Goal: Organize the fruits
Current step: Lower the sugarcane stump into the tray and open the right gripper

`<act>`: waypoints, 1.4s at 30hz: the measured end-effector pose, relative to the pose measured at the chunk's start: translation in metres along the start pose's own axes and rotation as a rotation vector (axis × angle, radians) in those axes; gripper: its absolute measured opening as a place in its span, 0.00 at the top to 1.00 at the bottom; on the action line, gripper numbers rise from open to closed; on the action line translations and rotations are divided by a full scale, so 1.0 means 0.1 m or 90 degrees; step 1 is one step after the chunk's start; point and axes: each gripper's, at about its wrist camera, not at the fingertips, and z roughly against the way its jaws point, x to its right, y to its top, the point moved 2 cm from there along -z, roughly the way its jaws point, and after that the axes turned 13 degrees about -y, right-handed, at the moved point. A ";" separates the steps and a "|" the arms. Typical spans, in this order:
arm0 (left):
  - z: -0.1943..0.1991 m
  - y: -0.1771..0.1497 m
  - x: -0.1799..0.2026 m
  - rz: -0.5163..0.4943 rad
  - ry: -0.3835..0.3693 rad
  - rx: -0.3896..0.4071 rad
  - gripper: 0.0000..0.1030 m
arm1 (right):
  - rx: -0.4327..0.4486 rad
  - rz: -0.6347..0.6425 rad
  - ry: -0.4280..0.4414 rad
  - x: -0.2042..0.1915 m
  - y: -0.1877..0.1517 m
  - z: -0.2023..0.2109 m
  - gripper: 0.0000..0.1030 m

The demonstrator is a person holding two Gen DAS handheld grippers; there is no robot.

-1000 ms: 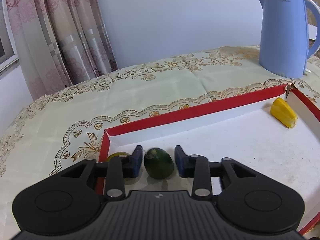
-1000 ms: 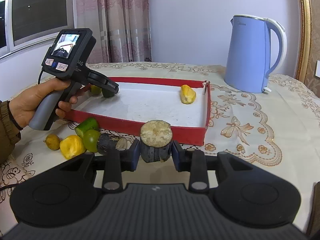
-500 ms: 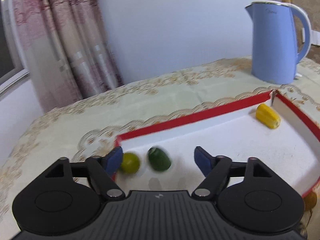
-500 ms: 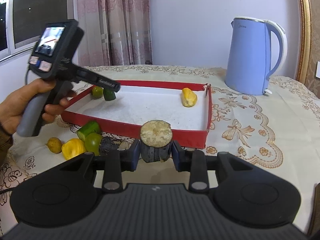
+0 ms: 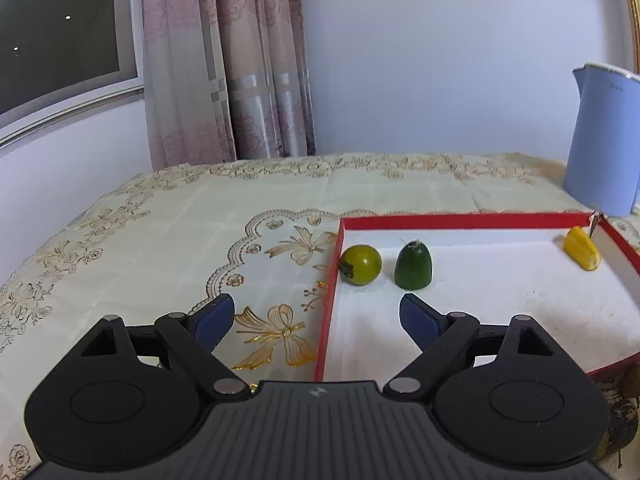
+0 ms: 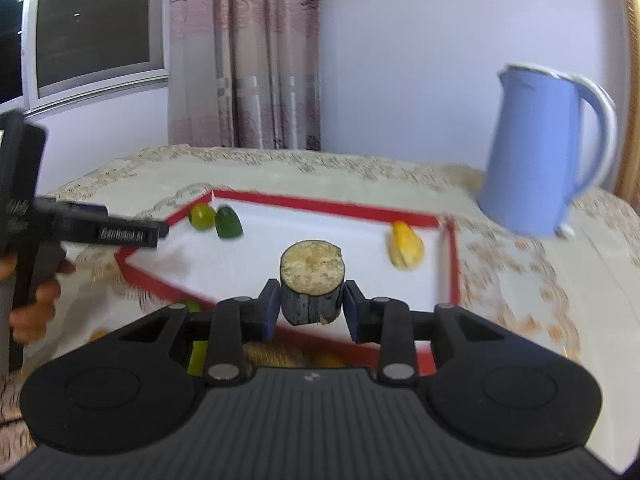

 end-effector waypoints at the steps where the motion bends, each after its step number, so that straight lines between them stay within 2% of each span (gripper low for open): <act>1: 0.03 -0.01 -0.01 -0.001 0.001 0.006 0.12 | 0.002 0.002 0.006 -0.03 0.07 -0.07 0.70; 3: 0.04 -0.02 0.00 -0.006 -0.001 0.011 0.11 | 0.007 -0.001 0.011 -0.08 0.17 -0.19 0.70; 6: 0.03 -0.03 0.03 -0.012 -0.009 0.009 0.03 | 0.018 -0.018 0.018 -0.12 0.22 -0.34 0.70; 12: 0.05 -0.03 0.08 -0.018 -0.031 0.012 0.02 | -0.004 -0.024 0.015 -0.10 0.05 -0.47 0.70; 24: 0.07 -0.05 0.09 -0.018 -0.057 0.013 0.02 | -0.016 -0.021 -0.007 -0.08 0.02 -0.51 0.69; 32: 0.04 -0.05 0.08 -0.012 -0.047 0.005 0.02 | -0.034 -0.008 -0.026 -0.07 0.09 -0.61 0.70; 42: 0.02 -0.08 0.12 -0.045 -0.014 -0.002 0.02 | -0.076 0.036 -0.060 -0.09 0.27 -0.98 0.70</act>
